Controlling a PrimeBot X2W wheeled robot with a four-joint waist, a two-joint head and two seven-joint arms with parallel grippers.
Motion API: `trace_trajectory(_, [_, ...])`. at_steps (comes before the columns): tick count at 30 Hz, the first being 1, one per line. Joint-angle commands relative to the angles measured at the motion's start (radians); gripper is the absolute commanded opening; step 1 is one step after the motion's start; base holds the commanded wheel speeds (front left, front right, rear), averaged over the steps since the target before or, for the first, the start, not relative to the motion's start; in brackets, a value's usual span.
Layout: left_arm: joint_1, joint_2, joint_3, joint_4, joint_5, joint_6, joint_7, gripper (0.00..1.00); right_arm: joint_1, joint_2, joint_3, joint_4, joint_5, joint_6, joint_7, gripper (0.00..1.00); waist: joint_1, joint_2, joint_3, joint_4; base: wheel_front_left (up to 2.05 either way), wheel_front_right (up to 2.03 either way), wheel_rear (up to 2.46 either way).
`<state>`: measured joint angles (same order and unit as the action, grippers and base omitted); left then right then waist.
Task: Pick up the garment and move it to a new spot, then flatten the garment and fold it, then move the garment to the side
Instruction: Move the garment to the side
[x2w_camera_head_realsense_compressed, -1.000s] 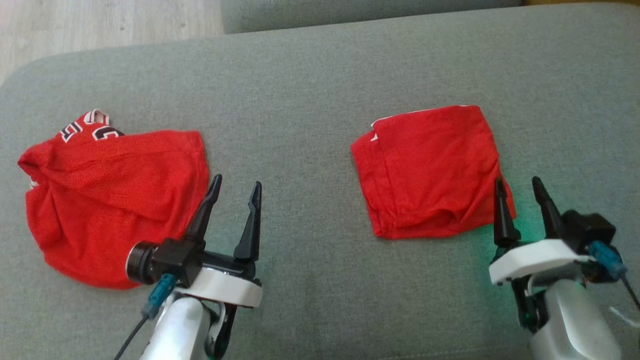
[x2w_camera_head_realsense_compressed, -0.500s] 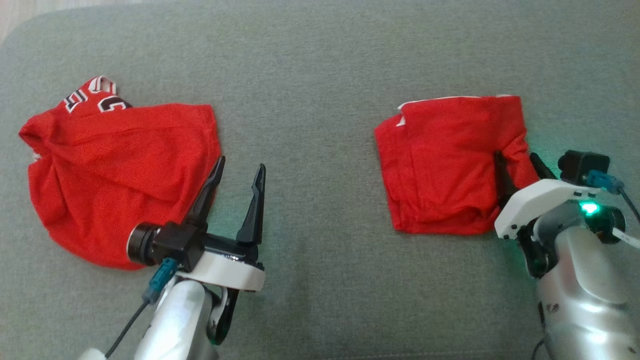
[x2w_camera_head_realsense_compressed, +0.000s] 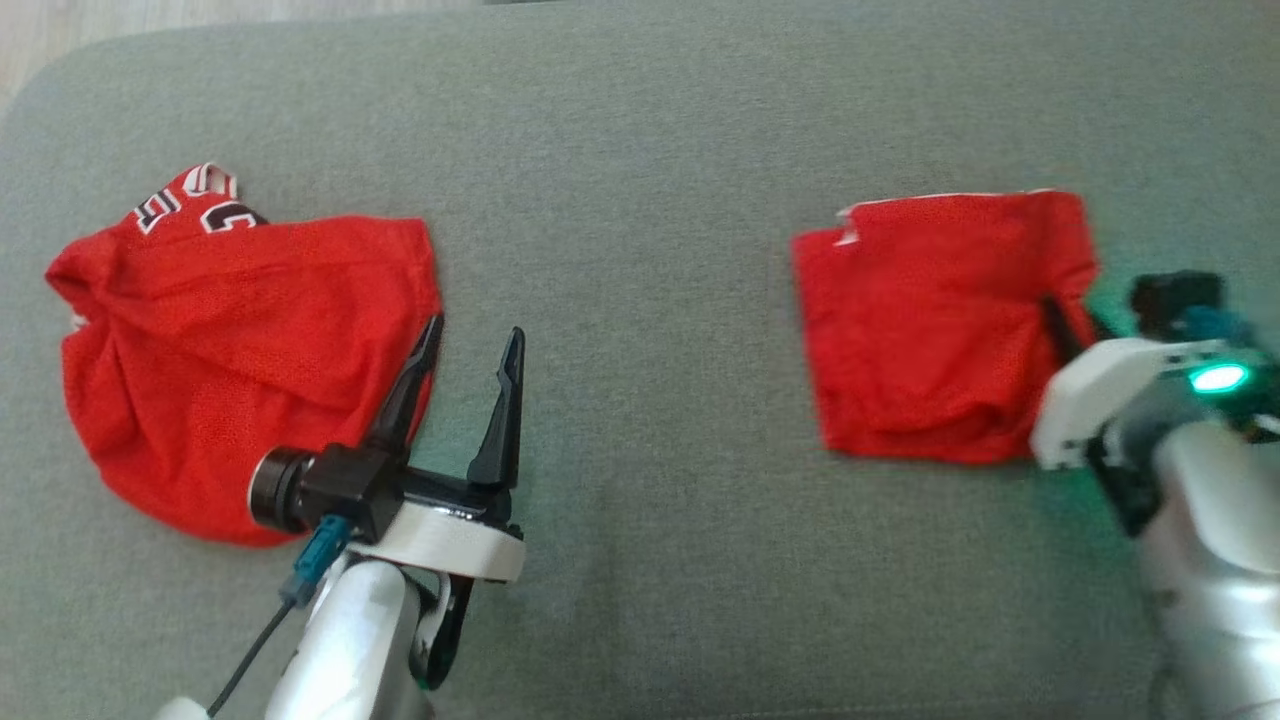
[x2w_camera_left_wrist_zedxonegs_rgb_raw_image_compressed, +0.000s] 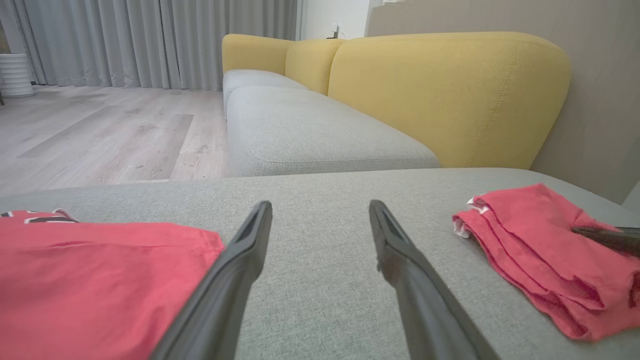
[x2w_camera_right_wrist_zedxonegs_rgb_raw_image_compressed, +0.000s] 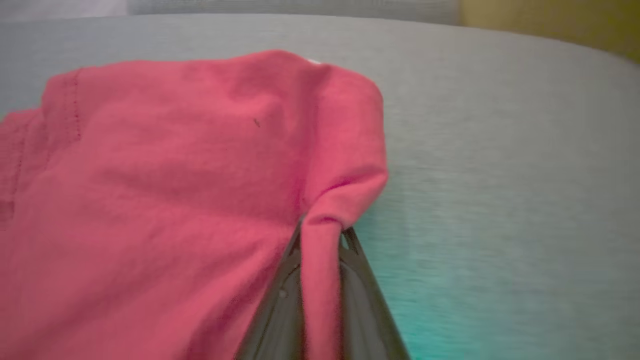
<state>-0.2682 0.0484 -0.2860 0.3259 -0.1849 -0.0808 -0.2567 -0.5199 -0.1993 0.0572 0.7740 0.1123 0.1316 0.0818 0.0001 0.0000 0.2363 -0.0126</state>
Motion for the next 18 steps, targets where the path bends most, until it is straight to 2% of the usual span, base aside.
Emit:
trace_trajectory(1, [-0.019,0.002,0.040,-0.030,0.008,0.000,-0.005,1.00,-0.001,-0.041,0.014,-0.028,-0.011,-0.001,-0.013,0.00,-0.0001,0.0000,-0.004,-0.006,0.00,0.00,0.00])
trace_trajectory(10, [-0.029,0.002,0.040,-0.046,0.013,-0.003,-0.005,1.00,-0.054,-0.297,-0.047,0.006,-0.092,-0.001,-0.023,0.00,-0.0001,0.0000,0.018,-0.016,0.00,0.00,0.00])
trace_trajectory(14, [-0.036,0.002,0.037,-0.049,0.010,-0.006,-0.005,1.00,-0.088,-0.355,-0.112,0.052,-0.133,-0.001,-0.029,0.00,-0.0001,0.0000,0.036,-0.009,0.00,0.00,0.00])
trace_trajectory(18, [-0.042,0.002,0.037,-0.049,0.010,-0.007,-0.005,1.00,-0.117,-0.378,-0.185,0.097,-0.183,-0.001,-0.039,0.00,-0.0001,0.0000,0.051,-0.001,0.00,0.00,0.00])
